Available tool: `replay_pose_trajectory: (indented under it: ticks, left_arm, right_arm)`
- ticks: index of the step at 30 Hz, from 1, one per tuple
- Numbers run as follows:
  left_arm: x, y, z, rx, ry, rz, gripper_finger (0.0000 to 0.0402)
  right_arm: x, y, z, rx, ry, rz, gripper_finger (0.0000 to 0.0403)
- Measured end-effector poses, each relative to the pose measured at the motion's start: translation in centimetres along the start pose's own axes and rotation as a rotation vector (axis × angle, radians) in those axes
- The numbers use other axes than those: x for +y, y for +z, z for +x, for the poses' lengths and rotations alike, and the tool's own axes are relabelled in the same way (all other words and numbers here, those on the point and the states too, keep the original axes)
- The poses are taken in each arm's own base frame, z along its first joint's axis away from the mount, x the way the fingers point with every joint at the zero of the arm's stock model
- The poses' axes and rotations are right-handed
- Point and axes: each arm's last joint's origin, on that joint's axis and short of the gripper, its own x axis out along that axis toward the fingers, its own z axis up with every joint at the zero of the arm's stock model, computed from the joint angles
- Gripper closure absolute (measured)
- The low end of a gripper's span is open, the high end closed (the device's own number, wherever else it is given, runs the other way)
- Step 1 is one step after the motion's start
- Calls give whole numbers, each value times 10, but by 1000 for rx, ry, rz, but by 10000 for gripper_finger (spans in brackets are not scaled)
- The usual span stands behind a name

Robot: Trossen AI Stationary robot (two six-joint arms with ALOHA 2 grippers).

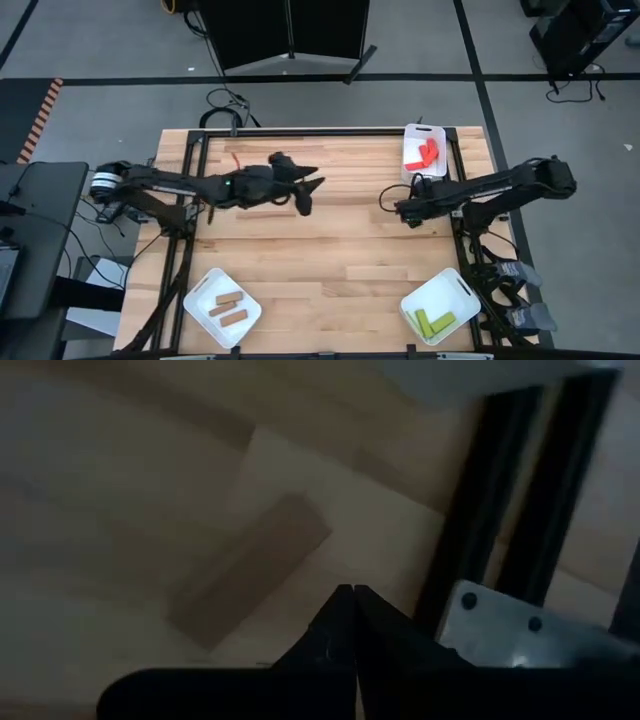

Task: Sort blocks
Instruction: Put the brown block into the bottom left bin

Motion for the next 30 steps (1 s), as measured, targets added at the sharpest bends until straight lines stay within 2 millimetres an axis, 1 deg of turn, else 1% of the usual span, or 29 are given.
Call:
replay_pose_trajectory:
  ticks: [2,4,8,11,16,19,21,24,27,30]
  left_arm:
    - [0,-2,-8,1,-14,-2,210]
    - [-1,-2,-11,2,-24,-2,210]
    - [-6,-3,-14,3,-42,-1,210]
    - [-8,-4,-15,6,-52,1,210]
    - [-12,-5,-18,10,-69,4,210]
    - [-13,-5,-18,10,-73,5,210]
    - [-12,-5,-18,10,-72,5,210]
    - [-12,-5,-18,10,-69,5,210]
    - [-12,-6,-18,17,-66,8,210]
    - [-10,-9,-18,52,-53,22,210]
  right_arm:
    - [5,0,5,25,-14,-74,400]
    - [8,1,9,52,-51,-121,400]
    - [11,6,18,87,-98,-127,400]
    - [15,10,32,104,-96,-154,400]
    - [18,9,56,147,-74,-158,400]
    - [17,9,61,144,-75,-151,400]
    - [19,11,61,128,-65,-165,400]
    - [24,11,54,74,5,-292,400]
    - [46,20,35,-112,214,-305,400]
    - [54,19,19,-271,359,-401,400]
